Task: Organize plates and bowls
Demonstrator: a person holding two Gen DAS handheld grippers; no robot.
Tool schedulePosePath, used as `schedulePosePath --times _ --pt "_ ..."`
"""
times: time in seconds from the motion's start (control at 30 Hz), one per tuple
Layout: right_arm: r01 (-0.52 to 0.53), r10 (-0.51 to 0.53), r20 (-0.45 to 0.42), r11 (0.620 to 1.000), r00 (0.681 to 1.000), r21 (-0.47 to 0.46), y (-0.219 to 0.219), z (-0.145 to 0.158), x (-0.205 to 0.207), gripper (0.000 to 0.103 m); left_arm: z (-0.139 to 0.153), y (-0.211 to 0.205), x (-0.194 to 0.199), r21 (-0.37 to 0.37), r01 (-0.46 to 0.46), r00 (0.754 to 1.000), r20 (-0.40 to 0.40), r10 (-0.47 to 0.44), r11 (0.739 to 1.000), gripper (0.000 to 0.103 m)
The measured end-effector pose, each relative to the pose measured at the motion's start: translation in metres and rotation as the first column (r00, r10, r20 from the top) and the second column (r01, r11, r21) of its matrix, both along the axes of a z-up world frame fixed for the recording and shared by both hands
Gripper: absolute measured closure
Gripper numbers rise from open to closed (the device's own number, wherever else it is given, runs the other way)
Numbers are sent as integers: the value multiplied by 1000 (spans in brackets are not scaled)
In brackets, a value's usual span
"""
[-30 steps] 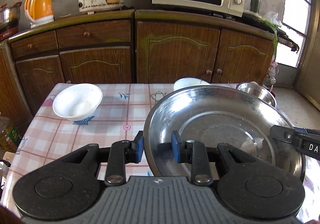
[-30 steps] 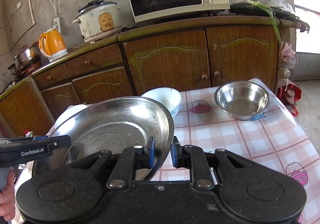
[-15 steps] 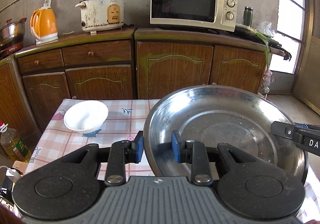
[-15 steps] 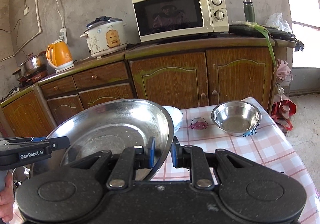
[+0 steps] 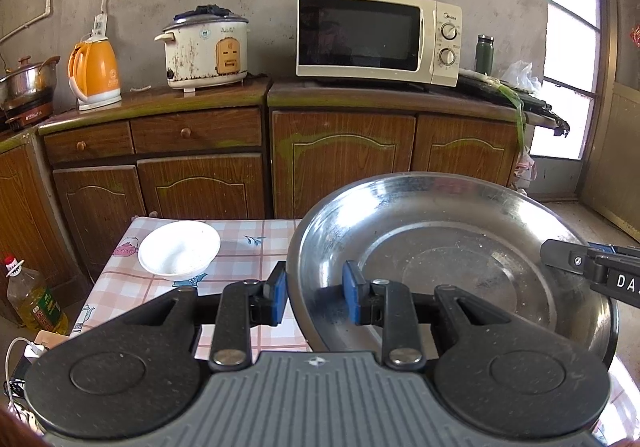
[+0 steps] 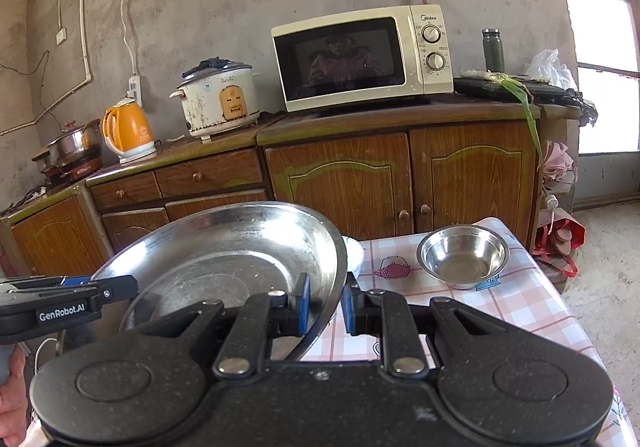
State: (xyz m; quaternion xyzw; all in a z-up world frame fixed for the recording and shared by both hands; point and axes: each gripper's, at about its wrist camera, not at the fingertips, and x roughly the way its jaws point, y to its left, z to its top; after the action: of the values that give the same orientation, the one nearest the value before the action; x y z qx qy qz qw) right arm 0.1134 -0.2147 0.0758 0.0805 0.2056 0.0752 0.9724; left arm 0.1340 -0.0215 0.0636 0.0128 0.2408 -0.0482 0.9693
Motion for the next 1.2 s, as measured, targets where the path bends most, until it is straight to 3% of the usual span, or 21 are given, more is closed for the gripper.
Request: schedulePosePath --times 0.67,1.2 --pt "10 -10 51 1000 999 5 -4 14 -35 81 3 -4 -26 3 14 1000 27 -15 1000 75" --pt "12 -13 59 1000 998 16 -5 16 -41 81 3 -3 -34 0 17 999 27 -17 1000 75"
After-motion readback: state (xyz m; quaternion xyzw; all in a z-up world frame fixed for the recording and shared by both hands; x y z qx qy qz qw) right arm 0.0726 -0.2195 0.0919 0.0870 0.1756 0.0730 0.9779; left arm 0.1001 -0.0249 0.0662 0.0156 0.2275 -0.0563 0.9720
